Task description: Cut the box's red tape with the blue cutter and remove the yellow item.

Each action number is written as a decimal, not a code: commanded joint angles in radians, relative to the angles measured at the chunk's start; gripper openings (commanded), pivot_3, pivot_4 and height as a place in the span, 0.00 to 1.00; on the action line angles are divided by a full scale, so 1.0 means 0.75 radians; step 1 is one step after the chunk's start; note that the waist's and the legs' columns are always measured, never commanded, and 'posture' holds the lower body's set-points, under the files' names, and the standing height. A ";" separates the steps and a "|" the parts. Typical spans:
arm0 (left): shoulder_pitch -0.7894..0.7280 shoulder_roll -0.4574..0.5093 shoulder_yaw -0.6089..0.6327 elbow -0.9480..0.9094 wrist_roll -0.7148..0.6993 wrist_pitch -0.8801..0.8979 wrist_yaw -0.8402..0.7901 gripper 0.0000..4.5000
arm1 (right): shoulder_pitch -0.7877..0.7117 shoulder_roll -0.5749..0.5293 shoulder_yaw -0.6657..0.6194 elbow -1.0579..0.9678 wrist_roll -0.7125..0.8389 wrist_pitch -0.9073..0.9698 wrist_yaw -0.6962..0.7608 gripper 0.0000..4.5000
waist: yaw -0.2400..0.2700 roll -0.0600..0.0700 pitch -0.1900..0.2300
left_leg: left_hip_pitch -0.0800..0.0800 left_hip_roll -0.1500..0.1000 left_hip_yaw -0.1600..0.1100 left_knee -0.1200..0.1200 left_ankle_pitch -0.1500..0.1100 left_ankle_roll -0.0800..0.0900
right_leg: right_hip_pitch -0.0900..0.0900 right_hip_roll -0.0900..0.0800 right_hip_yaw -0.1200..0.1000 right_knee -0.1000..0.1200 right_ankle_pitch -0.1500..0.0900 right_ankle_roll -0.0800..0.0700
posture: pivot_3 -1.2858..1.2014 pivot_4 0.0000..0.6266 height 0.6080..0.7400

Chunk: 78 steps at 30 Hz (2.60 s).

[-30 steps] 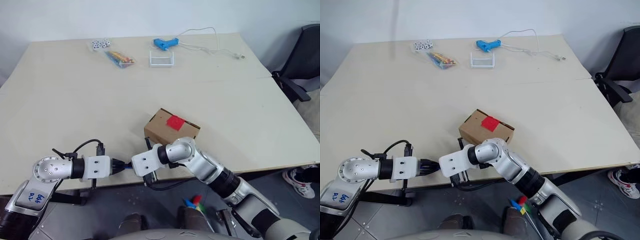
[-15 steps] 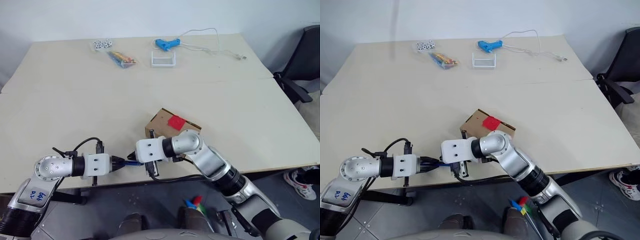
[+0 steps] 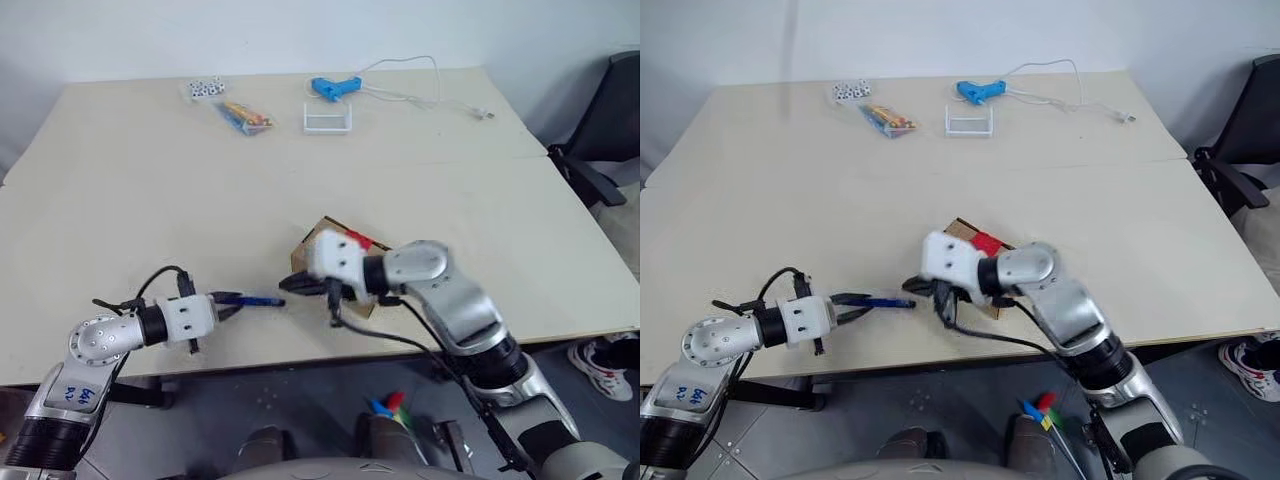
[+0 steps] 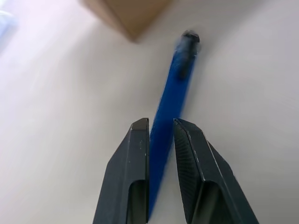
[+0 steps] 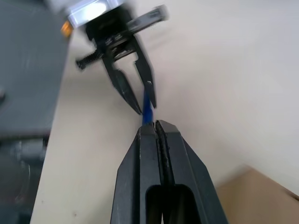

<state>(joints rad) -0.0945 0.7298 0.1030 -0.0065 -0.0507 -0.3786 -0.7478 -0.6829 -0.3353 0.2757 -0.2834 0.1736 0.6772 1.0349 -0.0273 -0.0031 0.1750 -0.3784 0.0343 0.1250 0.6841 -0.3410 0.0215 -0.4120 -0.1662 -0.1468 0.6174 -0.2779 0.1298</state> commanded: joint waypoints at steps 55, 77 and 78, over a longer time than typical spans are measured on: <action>-0.629 0.062 -0.149 0.730 -0.190 0.237 -0.812 0.18 | -0.103 -0.138 -0.265 -0.274 0.724 0.593 -0.427 1.00 | -0.005 -0.001 0.000 | -0.013 -0.003 0.003 0.000 -0.002 -0.001 | -0.002 0.001 -0.016 -0.009 0.000 0.001 | 0.52 0.24 1.00; -0.956 -0.019 -0.197 1.142 -0.072 0.103 -0.809 0.58 | -0.099 -0.149 -0.260 -0.265 0.732 0.560 -0.445 1.00 | -0.005 -0.001 0.000 | -0.014 -0.003 0.002 0.000 -0.001 -0.001 | -0.003 0.001 -0.017 -0.009 0.000 0.001 | 0.52 0.24 1.00; -0.980 -0.031 -0.215 1.198 -0.047 0.081 -0.811 0.58 | -0.094 -0.155 -0.265 -0.275 0.739 0.569 -0.450 1.00 | -0.005 -0.001 0.000 | -0.014 -0.003 0.002 0.000 -0.001 -0.001 | -0.003 0.001 -0.017 -0.009 0.000 0.001 | 0.52 0.24 1.00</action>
<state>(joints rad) -0.7985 0.7015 -0.0503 0.8466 -0.1085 -0.2821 -1.3456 -0.7553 -0.4408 0.0896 -0.4396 0.7031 1.1014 0.7039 -0.0311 -0.0042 0.1751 -0.3890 0.0318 0.1266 0.6842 -0.3421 0.0208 -0.4140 -0.1652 -0.1595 0.6108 -0.2777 0.1307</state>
